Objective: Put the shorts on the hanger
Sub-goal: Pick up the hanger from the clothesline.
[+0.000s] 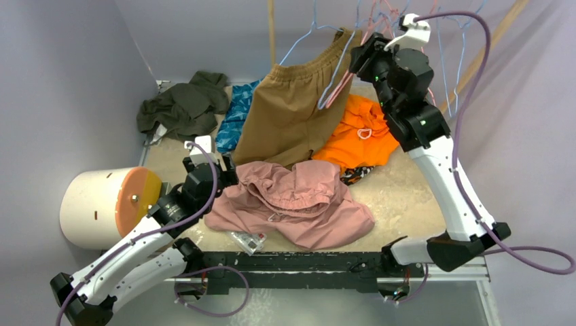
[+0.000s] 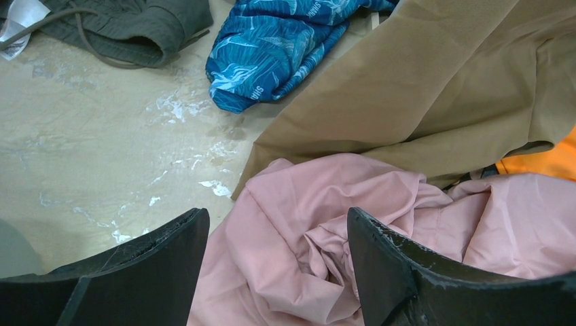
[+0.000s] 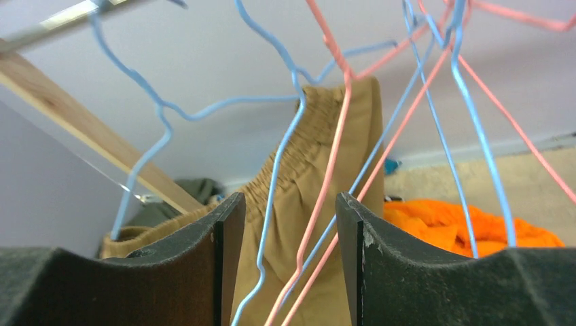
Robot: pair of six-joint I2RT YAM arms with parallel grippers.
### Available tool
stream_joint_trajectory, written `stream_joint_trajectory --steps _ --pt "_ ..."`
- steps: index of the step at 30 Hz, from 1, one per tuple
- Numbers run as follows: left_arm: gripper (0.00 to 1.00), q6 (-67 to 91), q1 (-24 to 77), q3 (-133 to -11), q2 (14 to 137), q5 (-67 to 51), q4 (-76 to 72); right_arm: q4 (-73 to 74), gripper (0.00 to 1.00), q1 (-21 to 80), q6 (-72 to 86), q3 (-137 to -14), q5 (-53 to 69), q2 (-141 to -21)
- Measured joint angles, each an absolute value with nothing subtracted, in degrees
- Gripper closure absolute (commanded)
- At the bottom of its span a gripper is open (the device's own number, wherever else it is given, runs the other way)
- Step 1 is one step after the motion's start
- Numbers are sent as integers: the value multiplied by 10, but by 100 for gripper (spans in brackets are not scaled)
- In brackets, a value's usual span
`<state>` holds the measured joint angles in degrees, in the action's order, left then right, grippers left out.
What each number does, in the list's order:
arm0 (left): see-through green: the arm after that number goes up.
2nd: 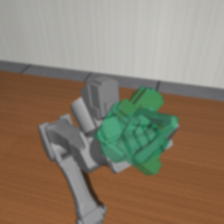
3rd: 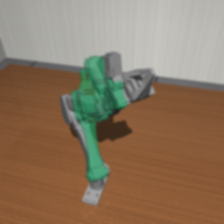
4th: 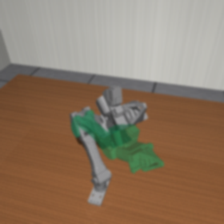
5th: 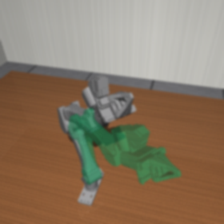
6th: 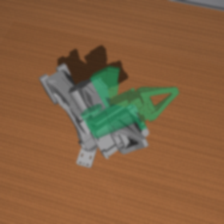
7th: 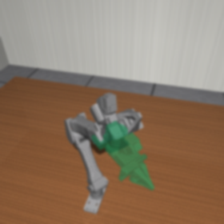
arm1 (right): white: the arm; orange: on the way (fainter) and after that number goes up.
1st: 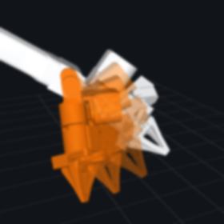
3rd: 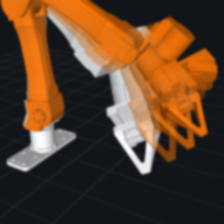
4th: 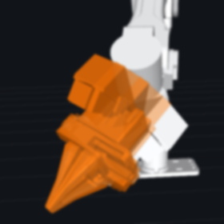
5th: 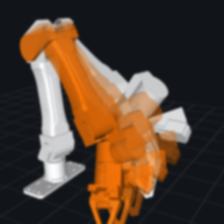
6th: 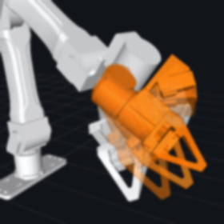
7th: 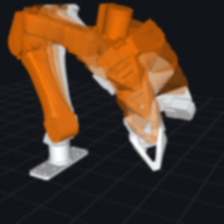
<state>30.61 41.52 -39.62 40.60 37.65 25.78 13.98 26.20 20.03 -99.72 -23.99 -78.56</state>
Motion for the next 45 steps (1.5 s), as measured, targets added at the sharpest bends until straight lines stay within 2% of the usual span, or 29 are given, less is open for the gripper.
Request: stream_joint_trajectory --steps 10,18,33,45 --pt "27 306 413 -396 407 373 258 117 45 262 195 -1066 -182 -819" --pt "27 306 413 -396 411 370 257 121 39 262 208 -1089 -152 -884" --pt "27 306 413 -396 416 362 257 133 38 262 208 -1074 -261 -860" --pt "27 306 413 -396 417 361 257 145 40 262 203 -1083 -278 -900"
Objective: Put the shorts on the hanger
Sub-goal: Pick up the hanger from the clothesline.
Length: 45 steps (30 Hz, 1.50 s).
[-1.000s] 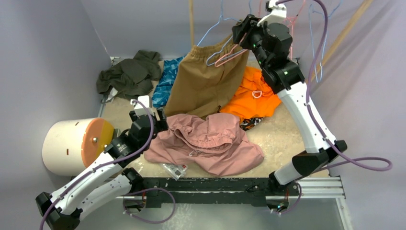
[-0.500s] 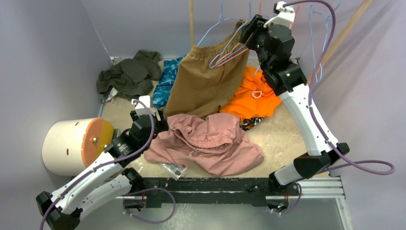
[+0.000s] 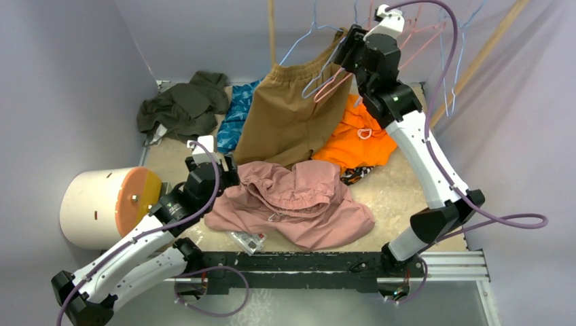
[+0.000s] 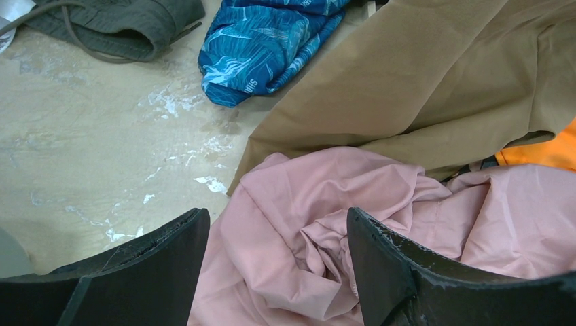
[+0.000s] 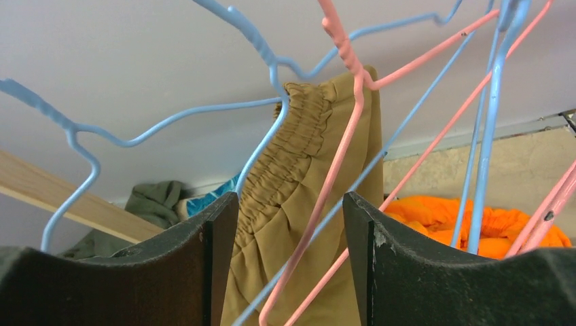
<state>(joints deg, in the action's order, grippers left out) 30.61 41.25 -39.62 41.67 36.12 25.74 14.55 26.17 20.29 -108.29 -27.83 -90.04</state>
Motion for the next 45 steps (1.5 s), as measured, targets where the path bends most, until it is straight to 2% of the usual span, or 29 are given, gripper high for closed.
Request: stream_joint_trajectory --steps 13,23,35,45 --pt "27 306 413 -396 417 353 257 147 64 228 203 -1050 -280 -898" --pt "27 306 413 -396 425 350 257 143 79 193 204 -1006 -277 -872" --pt "28 306 413 -396 433 347 257 137 88 137 214 -982 -272 -823" --pt "27 306 413 -396 436 347 257 136 89 77 222 -979 -263 -820"
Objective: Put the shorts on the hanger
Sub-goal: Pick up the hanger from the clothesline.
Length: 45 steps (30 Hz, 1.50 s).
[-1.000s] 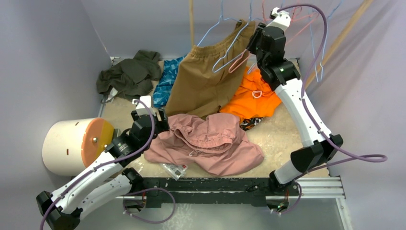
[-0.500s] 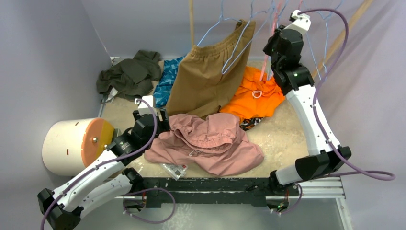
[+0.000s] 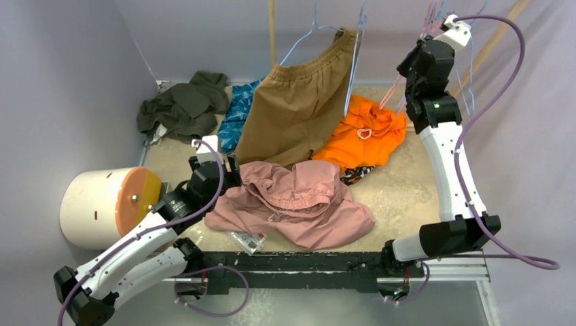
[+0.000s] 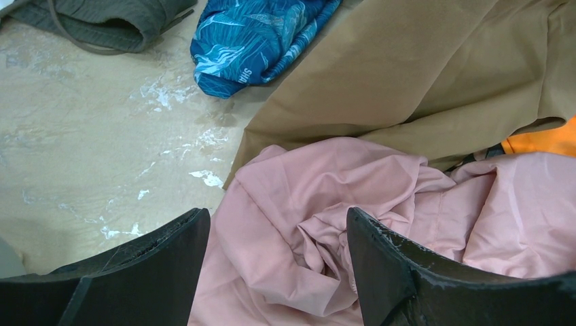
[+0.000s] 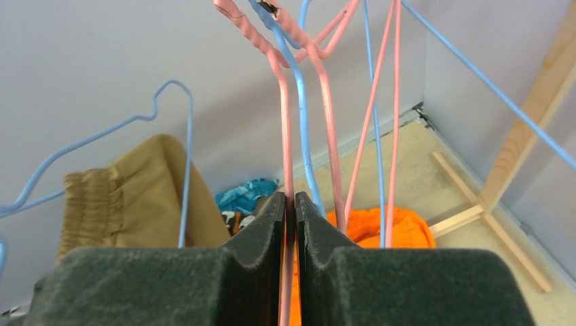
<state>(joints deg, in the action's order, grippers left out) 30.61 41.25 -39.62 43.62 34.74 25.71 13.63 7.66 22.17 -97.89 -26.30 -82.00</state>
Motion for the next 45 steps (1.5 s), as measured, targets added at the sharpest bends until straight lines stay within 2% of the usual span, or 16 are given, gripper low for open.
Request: stream_joint_trajectory --steps 11,13,16,19,29,36,41,45 --pt "27 306 413 -396 442 347 257 134 87 16 231 -971 -253 -820" --pt "27 306 413 -396 443 347 257 134 78 9 233 -971 -250 -820" --pt "27 306 413 -396 443 347 257 135 47 3 240 -971 -243 -819" --pt "27 306 413 -396 443 347 257 136 37 2 246 -966 -223 -811" --pt "27 306 413 -396 445 347 257 147 35 3 246 -954 -158 -712" --pt "27 306 413 -396 449 347 257 139 34 7 248 -888 -46 -616" --pt "27 306 413 -396 455 347 257 131 32 28 253 -883 52 -622" --pt "27 306 413 -396 456 347 257 140 31 102 250 -910 50 -662"
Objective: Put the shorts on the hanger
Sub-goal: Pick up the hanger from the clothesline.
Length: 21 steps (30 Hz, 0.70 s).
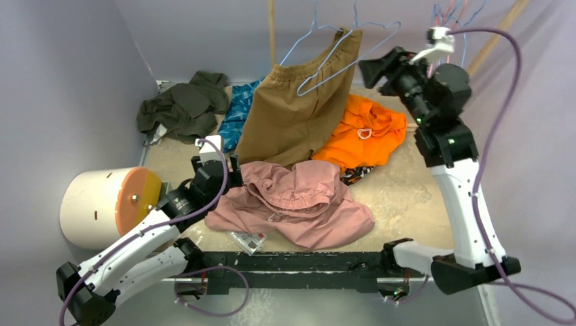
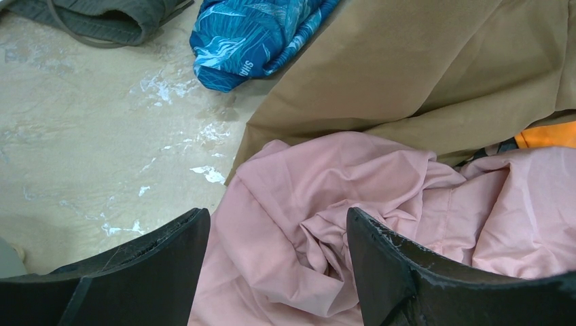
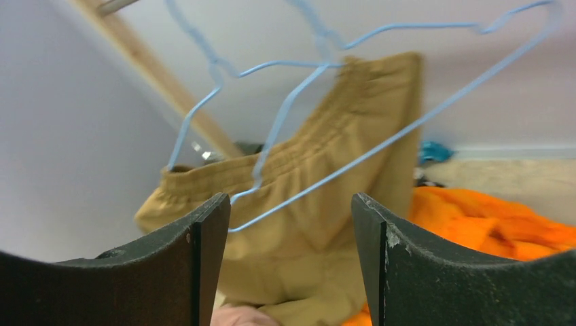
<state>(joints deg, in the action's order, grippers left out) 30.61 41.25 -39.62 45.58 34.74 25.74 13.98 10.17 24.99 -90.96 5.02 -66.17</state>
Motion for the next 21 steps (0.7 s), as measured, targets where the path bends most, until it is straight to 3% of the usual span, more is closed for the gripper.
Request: stream_joint_trajectory --steps 8,21 --pt "27 306 411 -396 456 348 257 142 34 243 260 -947 -44 -732" --pt "27 306 410 -396 456 347 257 126 38 267 296 -1036 -162 -849"
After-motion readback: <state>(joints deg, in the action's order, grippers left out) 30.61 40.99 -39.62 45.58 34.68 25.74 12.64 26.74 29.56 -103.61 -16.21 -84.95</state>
